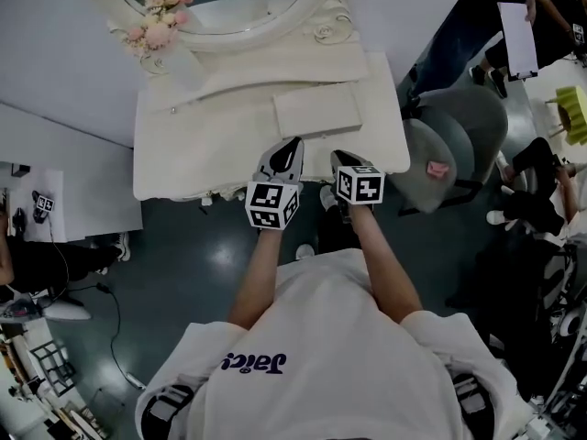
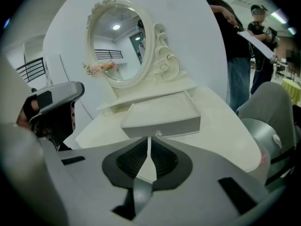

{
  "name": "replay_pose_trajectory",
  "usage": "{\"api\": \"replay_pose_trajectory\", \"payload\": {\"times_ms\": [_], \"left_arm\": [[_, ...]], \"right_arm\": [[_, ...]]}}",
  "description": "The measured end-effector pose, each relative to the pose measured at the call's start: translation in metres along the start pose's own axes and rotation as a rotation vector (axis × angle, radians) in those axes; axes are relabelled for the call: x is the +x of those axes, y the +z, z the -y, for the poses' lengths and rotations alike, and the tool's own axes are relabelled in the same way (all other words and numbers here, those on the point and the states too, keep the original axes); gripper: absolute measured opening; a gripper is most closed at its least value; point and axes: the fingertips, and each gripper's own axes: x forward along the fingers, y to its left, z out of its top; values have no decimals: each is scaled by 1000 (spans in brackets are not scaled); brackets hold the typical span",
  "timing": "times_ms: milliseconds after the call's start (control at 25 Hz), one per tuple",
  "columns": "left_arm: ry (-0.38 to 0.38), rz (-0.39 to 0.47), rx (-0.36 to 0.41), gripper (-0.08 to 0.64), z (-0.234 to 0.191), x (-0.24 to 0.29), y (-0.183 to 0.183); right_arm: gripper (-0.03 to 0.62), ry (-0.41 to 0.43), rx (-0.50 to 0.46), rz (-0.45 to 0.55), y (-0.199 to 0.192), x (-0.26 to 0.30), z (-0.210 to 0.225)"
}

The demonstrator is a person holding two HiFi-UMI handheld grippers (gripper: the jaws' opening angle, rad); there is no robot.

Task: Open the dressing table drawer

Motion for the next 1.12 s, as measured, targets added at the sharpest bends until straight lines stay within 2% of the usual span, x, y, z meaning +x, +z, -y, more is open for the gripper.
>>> {"api": "replay_pose_trajectory", "payload": {"times_ms": [120, 200, 560, 960, 1120], "left_arm": [[16, -22, -14, 15, -11, 14, -8], [25, -33, -20, 15, -18, 22, -11], [48, -73, -34, 15, -41, 50, -22], [56, -81, -45, 14, -58, 66, -23], [65, -79, -52, 15, -62, 67, -22]], "right_arm": [[30, 14, 7, -45, -3, 22, 9], [141, 24, 12, -77, -7, 36, 13], [143, 30, 17, -167, -21, 78, 28], [141, 37, -4, -206, -20, 102, 26], [105, 20, -14, -202, -15, 105, 29]]}}
